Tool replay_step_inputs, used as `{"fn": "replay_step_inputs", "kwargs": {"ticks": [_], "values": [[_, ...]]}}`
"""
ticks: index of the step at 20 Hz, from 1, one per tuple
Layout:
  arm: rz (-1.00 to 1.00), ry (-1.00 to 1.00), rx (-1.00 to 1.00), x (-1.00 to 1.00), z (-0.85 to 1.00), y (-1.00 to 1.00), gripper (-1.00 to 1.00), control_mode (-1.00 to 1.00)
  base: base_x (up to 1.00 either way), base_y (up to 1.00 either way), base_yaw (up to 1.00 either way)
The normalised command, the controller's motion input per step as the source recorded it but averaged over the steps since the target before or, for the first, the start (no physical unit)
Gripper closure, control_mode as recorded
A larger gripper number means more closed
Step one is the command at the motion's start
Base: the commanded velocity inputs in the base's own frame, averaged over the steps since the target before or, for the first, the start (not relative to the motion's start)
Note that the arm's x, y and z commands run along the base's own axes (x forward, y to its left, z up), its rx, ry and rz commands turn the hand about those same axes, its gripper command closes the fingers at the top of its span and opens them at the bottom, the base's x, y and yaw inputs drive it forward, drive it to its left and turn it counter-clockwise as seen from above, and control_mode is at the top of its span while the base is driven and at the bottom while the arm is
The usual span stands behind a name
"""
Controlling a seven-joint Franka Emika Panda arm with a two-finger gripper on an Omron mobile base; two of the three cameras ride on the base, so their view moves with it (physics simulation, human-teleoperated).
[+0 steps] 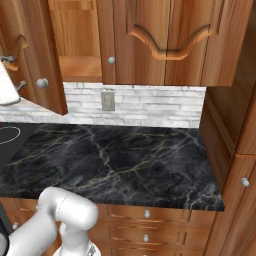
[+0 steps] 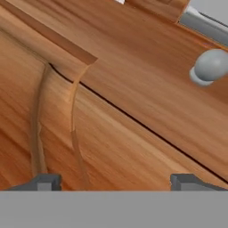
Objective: Open the cabinet and move the ladle to the pot. Then close the cabinet.
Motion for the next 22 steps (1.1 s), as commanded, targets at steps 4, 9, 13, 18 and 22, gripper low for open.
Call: {"fn": "replay_step_inputs", "kwargs": {"ticks": [4, 9, 13, 18, 22], "values": [[0.06, 0.00, -0.03, 0.28, 0.10, -0.89, -1.00, -1.00, 0.00, 0.00, 0.00], [0.07, 0.05, -0.02, 0.28, 0.13, -0.99, -1.00, -1.00, 0.00, 0.00, 0.00], [0.11, 0.18, 0.00, 0.52, 0.02, -1.00, -1.00, -1.00, 0.00, 0.00, 0.00], [0.20, 0.29, 0.00, 0.83, -0.01, -1.00, -1.00, -1.00, 0.00, 0.00, 0.00], [0.24, 0.33, 0.00, 0.99, -0.07, -0.99, -1.00, -1.00, 0.00, 0.00, 0.00]]}}
